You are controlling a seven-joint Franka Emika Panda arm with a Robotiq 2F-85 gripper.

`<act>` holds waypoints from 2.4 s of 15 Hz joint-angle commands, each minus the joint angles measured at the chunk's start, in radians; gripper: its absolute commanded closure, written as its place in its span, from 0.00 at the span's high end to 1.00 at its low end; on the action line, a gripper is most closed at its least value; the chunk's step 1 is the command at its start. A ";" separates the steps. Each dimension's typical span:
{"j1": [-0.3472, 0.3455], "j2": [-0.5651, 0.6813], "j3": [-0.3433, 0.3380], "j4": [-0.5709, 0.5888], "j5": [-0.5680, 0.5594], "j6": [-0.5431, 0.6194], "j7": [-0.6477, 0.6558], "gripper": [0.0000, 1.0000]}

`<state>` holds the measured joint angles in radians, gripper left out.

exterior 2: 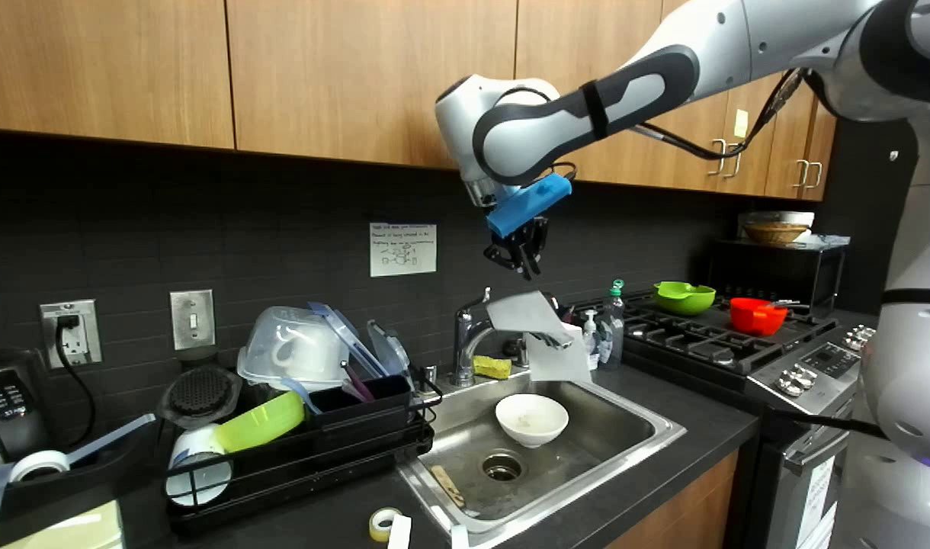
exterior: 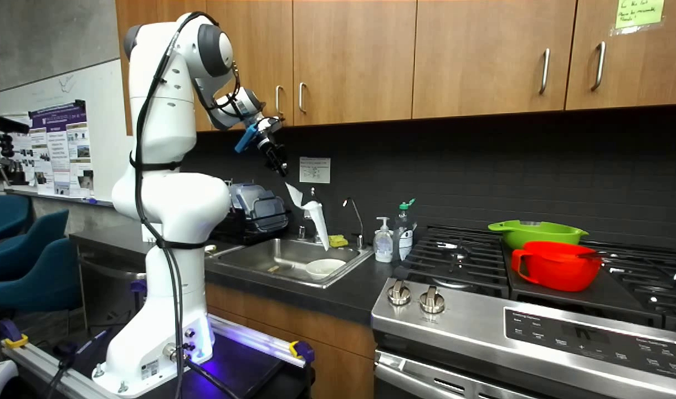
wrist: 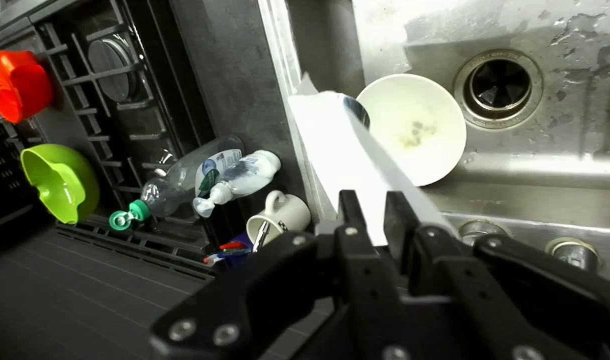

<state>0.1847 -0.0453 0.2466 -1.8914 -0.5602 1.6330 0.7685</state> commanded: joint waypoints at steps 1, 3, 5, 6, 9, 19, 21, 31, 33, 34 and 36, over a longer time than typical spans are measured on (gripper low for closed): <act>0.016 0.030 0.002 0.042 -0.034 -0.048 -0.022 0.51; 0.020 0.035 0.000 0.047 -0.035 -0.053 -0.025 0.65; 0.023 0.037 -0.001 0.051 -0.035 -0.057 -0.028 0.79; 0.023 0.035 -0.002 0.050 -0.034 -0.056 -0.027 0.85; 0.018 0.023 -0.009 0.039 -0.016 -0.041 -0.034 1.00; -0.001 -0.094 -0.032 -0.068 0.092 -0.024 0.003 1.00; 0.002 -0.129 -0.025 -0.113 0.113 -0.016 0.019 1.00; -0.019 -0.332 -0.040 -0.412 0.296 0.072 0.017 1.00; -0.032 -0.371 -0.054 -0.483 0.350 0.111 0.015 1.00; -0.042 -0.386 -0.063 -0.520 0.372 0.134 0.017 1.00; -0.062 -0.400 -0.077 -0.577 0.407 0.183 0.007 1.00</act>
<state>0.1507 -0.3814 0.1910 -2.3671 -0.2106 1.7403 0.7973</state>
